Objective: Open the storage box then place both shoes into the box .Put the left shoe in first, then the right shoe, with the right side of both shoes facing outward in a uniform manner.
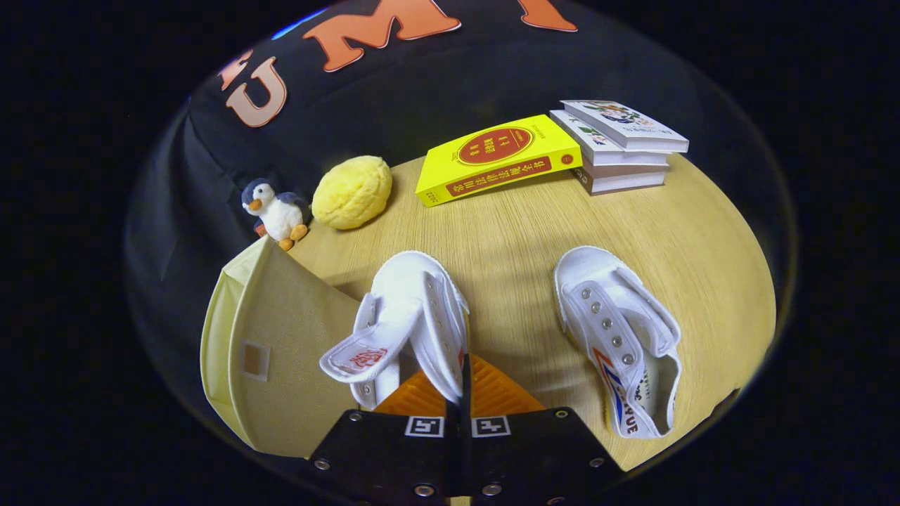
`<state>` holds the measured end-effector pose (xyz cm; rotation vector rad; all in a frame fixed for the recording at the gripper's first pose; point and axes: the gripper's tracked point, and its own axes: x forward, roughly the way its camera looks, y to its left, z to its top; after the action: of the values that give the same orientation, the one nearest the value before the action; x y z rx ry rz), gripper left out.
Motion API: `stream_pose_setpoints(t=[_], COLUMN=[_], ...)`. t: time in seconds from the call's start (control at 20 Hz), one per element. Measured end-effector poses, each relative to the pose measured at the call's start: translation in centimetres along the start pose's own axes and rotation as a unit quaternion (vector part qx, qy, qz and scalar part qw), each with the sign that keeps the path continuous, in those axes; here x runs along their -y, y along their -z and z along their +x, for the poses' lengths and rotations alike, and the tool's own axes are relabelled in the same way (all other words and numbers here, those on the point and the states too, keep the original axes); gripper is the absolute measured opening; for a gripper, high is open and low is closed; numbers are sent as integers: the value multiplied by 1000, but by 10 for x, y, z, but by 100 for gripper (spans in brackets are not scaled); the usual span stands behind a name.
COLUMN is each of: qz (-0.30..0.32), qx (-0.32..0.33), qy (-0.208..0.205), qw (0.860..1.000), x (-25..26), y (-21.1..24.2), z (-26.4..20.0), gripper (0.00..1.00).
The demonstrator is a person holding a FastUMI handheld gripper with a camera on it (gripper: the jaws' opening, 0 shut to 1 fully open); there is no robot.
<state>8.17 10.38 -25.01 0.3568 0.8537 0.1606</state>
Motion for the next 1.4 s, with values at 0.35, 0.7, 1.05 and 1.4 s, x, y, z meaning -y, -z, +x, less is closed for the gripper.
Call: stream_pose_setpoints(t=[0.35,0.7,1.05,1.4], qz=[23,41,57,55], qx=[60,91,51,-6], qy=[19,6,-35,16], qw=[998,995,996,998], x=[-42,-128,-233,-266], y=[-43,-55,-18,36], z=[-66,-116,-89,-24], gripper=[0,0,0,0])
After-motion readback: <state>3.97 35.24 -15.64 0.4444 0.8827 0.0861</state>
